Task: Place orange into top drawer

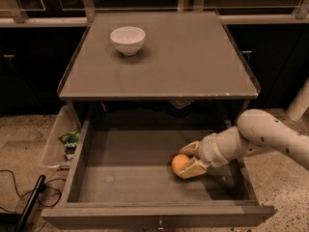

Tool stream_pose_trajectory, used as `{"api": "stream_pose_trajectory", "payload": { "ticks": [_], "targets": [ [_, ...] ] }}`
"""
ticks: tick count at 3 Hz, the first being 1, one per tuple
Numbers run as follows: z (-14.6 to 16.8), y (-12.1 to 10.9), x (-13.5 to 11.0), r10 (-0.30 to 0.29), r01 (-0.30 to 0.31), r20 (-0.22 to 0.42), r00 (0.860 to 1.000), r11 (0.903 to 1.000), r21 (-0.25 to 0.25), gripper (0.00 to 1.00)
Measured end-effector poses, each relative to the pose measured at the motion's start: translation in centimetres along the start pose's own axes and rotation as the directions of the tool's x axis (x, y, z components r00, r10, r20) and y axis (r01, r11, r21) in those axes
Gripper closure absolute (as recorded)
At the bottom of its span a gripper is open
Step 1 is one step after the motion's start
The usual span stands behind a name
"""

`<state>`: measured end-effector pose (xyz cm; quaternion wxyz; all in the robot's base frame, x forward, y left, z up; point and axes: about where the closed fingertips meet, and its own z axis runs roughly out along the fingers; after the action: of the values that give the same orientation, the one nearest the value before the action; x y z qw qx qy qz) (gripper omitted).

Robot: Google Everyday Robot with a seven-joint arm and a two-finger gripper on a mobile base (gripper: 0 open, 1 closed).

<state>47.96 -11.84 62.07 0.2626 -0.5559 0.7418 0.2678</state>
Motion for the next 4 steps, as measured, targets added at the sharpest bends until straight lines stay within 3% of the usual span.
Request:
{"api": "stream_pose_trajectory", "payload": {
  "ticks": [2,3,4],
  "targets": [
    [0.00,0.00,0.00,0.000,0.000,0.000,1.000,1.0000,0.000,0.13],
    [0.01,0.01,0.00,0.000,0.000,0.000,1.000,1.0000,0.000,0.00],
    [0.01,0.01,0.00,0.000,0.000,0.000,1.000,1.0000,0.000,0.00]
  ]
}}
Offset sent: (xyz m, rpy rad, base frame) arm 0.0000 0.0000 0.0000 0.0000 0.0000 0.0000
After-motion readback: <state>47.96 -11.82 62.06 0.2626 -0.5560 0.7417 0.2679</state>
